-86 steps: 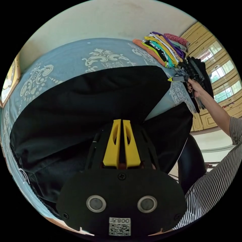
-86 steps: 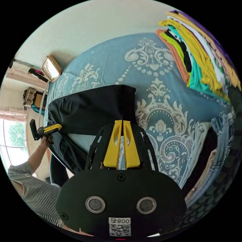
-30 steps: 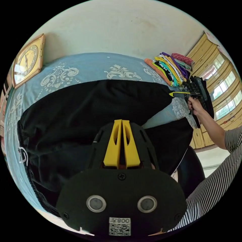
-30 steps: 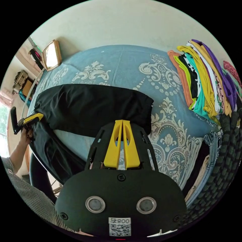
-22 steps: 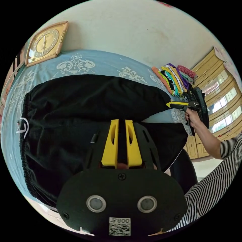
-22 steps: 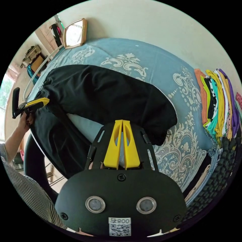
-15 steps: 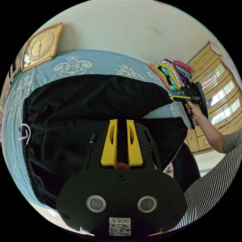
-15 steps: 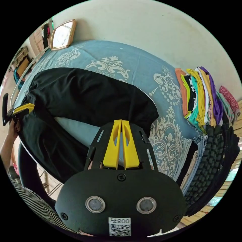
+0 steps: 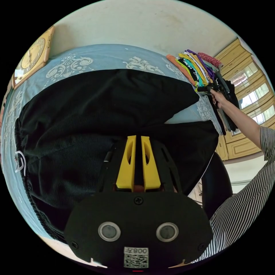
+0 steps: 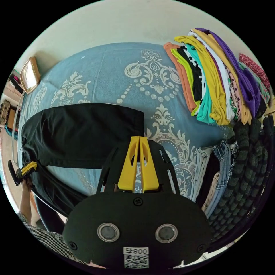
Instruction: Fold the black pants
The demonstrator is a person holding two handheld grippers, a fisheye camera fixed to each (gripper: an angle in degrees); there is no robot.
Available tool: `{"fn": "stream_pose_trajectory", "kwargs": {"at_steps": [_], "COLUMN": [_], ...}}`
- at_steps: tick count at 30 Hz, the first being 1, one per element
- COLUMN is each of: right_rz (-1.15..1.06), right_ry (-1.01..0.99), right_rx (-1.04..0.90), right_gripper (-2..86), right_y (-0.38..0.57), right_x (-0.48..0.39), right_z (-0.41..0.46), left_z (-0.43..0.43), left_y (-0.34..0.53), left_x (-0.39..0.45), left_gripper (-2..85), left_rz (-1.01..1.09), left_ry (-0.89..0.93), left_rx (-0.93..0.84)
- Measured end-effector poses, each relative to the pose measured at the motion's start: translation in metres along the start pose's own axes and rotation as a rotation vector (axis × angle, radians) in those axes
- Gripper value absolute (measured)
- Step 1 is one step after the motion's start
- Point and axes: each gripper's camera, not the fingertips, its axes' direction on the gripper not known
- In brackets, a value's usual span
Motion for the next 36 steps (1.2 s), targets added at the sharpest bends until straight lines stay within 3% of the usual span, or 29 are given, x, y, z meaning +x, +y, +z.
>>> {"fn": "stream_pose_trajectory", "kwargs": {"at_steps": [5,7,12,17,21,30,36], "right_rz": [-0.014,-0.172,-0.576,-0.693,-0.78,-0.786,-0.693], "right_ry": [-0.105,-0.286,-0.484,-0.607,-0.571,-0.53,-0.441], "right_rx": [0.144,0.19,0.074,-0.032,-0.177,-0.149,-0.008], "right_gripper": [0.1,0.1,0.1,0.1,0.1,0.1,0.1], "right_y": [0.001,0.015,0.051,0.062,0.081,0.112,0.076], "right_x": [-0.016,-0.061,-0.192,-0.274,-0.322,-0.358,-0.372], "right_z": [-0.012,-0.017,0.003,0.039,0.073,0.085,0.079], "left_z": [-0.015,-0.015,-0.033,-0.052,-0.073,-0.139,-0.158], "left_y": [0.019,0.028,0.06,0.087,0.11,0.165,0.17], "left_x": [-0.004,-0.009,-0.007,-0.008,-0.011,-0.036,-0.058], "left_gripper": [2.0,1.3,0.4,0.2,0.2,1.2,1.4], "left_rz": [0.008,-0.01,-0.014,-0.012,-0.017,-0.146,-0.173], "left_ry": [-0.031,-0.018,-0.012,-0.01,-0.002,-0.015,-0.024], "left_rx": [-0.007,-0.028,-0.046,-0.056,-0.022,0.104,0.105]}}
